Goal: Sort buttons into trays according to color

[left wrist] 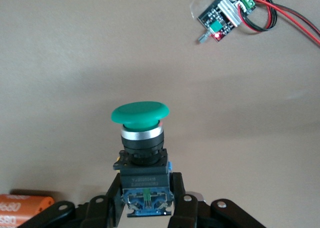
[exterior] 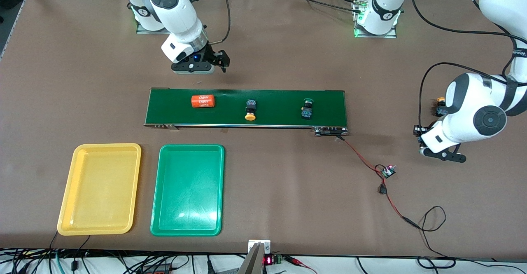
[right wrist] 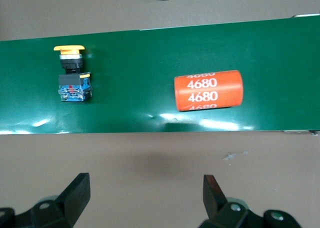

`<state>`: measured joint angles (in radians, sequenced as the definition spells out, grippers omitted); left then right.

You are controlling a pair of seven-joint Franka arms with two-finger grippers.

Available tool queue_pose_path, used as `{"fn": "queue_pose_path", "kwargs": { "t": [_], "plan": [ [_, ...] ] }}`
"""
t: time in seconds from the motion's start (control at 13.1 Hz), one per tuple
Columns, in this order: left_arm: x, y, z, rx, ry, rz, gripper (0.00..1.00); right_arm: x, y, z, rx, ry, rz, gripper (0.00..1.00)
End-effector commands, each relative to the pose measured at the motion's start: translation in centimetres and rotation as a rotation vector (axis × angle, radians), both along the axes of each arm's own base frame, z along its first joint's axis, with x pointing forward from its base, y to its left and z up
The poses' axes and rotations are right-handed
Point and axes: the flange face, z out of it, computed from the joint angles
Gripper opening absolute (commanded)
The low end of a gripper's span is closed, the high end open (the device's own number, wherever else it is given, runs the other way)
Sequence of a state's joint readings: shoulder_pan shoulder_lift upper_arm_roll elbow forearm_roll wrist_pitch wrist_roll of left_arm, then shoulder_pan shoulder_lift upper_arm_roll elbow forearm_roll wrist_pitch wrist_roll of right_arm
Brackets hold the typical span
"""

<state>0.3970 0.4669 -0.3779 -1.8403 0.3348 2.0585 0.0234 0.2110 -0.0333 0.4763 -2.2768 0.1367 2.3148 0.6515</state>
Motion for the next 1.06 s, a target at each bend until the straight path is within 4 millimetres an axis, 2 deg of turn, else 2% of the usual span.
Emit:
{"fn": "queue_pose_path", "kwargs": {
  "t": [0.0, 0.15, 0.23, 0.38, 0.53, 0.84, 0.99],
  "plan": [
    [-1.2, -0.4, 0.6, 0.006, 0.008, 0.030, 0.00, 0.4, 1.0, -0.6, 0.027, 0.005, -0.015, 1.00],
    [-1.5, -2.1, 0.6, -0.028, 0.018, 0.029, 0.00, 0.1, 2.1, -1.1, 0.043, 0.003, -0.042, 1.00],
    [-1.8, -4.5, 0.6, -0.033, 0.022, 0.002, 0.00, -0.2, 2.7, -1.2, 0.046, 0.000, -0.030, 1.00],
    [-2.5, -6.9, 1.1, -0.061, 0.026, 0.003, 0.00, 0.0, 3.0, -1.7, 0.045, 0.007, -0.025, 1.00],
    [-2.8, -7.5, 1.2, -0.074, 0.031, -0.001, 0.00, 0.2, 3.3, -2.1, 0.049, 0.010, -0.021, 1.00],
    [-3.5, -12.0, 1.3, -0.161, 0.049, 0.007, 0.00, 0.6, 3.7, -3.4, 0.058, 0.005, -0.012, 1.00],
    [-3.8, -13.5, 1.3, -0.205, 0.059, 0.031, 0.00, 0.8, 3.6, -4.3, 0.036, -0.003, 0.012, 1.00]
  ]
}}
